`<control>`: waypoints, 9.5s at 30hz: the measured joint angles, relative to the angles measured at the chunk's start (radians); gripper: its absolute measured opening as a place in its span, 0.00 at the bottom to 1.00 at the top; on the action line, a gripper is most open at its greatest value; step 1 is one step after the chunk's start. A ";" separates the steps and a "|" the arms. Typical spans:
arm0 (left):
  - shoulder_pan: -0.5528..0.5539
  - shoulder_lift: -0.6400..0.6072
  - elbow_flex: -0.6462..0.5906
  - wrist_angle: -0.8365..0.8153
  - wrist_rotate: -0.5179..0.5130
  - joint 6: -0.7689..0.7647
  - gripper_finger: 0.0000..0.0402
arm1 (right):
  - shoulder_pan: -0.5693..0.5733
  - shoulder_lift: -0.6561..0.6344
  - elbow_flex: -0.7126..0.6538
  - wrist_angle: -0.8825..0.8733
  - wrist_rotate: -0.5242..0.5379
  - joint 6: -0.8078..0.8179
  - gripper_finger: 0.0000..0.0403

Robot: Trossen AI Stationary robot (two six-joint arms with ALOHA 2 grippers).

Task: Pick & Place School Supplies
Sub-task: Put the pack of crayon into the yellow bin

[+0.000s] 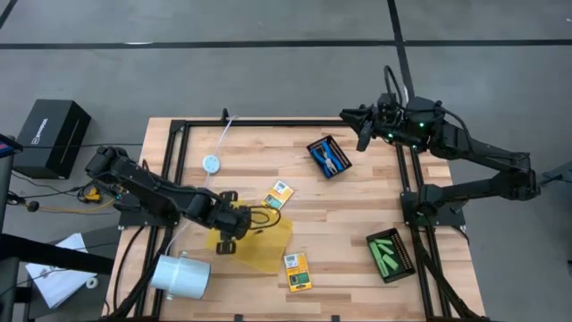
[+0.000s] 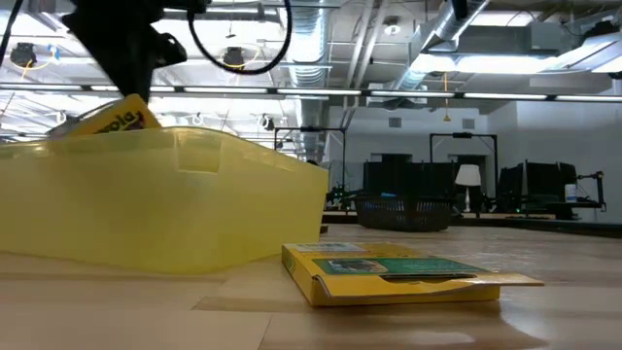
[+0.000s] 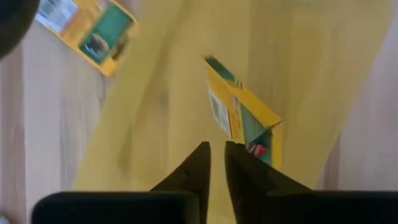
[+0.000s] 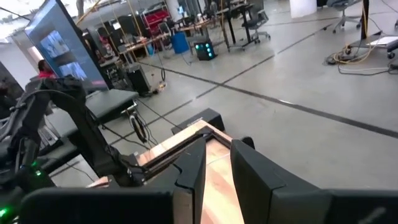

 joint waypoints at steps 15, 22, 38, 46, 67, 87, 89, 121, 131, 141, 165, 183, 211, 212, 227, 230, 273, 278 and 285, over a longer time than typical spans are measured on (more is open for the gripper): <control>0.272 -0.237 0.000 0.051 -0.072 0.001 0.32 | -0.059 0.006 0.000 0.026 -0.019 -0.010 0.17; 0.339 -0.323 0.000 0.110 -0.049 0.000 0.32 | -0.108 0.006 0.000 0.091 -0.122 -0.010 0.17; 0.313 -0.044 -0.137 0.592 0.320 -0.019 0.27 | -0.114 0.007 0.000 0.105 -0.137 -0.001 0.17; 0.299 0.113 -0.137 0.591 0.311 0.050 0.24 | -0.114 0.007 0.000 0.104 -0.137 -0.009 0.17; 0.309 0.057 -0.136 0.341 0.267 0.106 0.20 | -0.126 0.007 0.000 0.156 -0.163 -0.046 0.17; 0.514 -0.147 -0.135 0.533 0.126 0.025 0.21 | -0.257 0.009 0.000 0.446 -0.177 -0.132 0.17; 0.514 -0.147 -0.135 0.545 0.126 0.035 0.21 | -0.264 0.009 0.000 0.445 -0.182 -0.132 0.17; 0.570 -0.146 -0.137 0.571 0.059 0.064 0.23 | -0.289 0.009 0.000 0.442 -0.212 -0.135 0.17; 0.570 -0.137 -0.137 0.578 0.060 0.064 0.23 | -0.289 0.009 0.000 0.442 -0.212 -0.139 0.17; 0.570 -0.070 -0.137 0.590 0.076 0.056 0.23 | -0.289 0.009 0.000 0.442 -0.212 -0.140 0.17; 0.687 0.057 -0.136 0.463 0.271 0.103 0.45 | -0.287 0.009 0.000 0.434 -0.216 -0.139 0.17; 0.574 -0.065 -0.136 0.538 0.425 0.106 0.36 | -0.121 0.036 0.210 -0.314 -0.309 -0.087 0.17; 0.206 -0.082 -0.132 0.693 0.472 0.240 0.36 | 0.284 0.328 0.360 0.226 -0.382 0.095 0.17; 0.179 -0.073 -0.123 0.675 0.422 0.238 0.35 | 0.294 0.326 0.382 0.209 -0.382 0.074 0.17; -0.097 0.436 0.523 0.395 -0.012 -0.032 0.31 | 0.502 0.200 0.513 -0.253 -0.392 -0.167 0.17; -0.131 0.538 0.640 0.366 -0.042 -0.105 0.33 | 0.553 0.171 0.513 -0.261 -0.389 -0.190 0.17; -0.128 0.858 0.680 0.371 0.117 -0.250 0.30 | 0.680 0.230 0.513 -0.214 -0.309 -0.192 0.17; -0.130 0.799 0.679 0.363 0.133 -0.236 0.30 | 0.679 0.223 0.513 -0.216 -0.309 -0.201 0.17; -0.121 0.664 0.679 0.359 0.041 -0.206 0.30 | 0.675 0.200 0.513 -0.192 -0.306 -0.224 0.17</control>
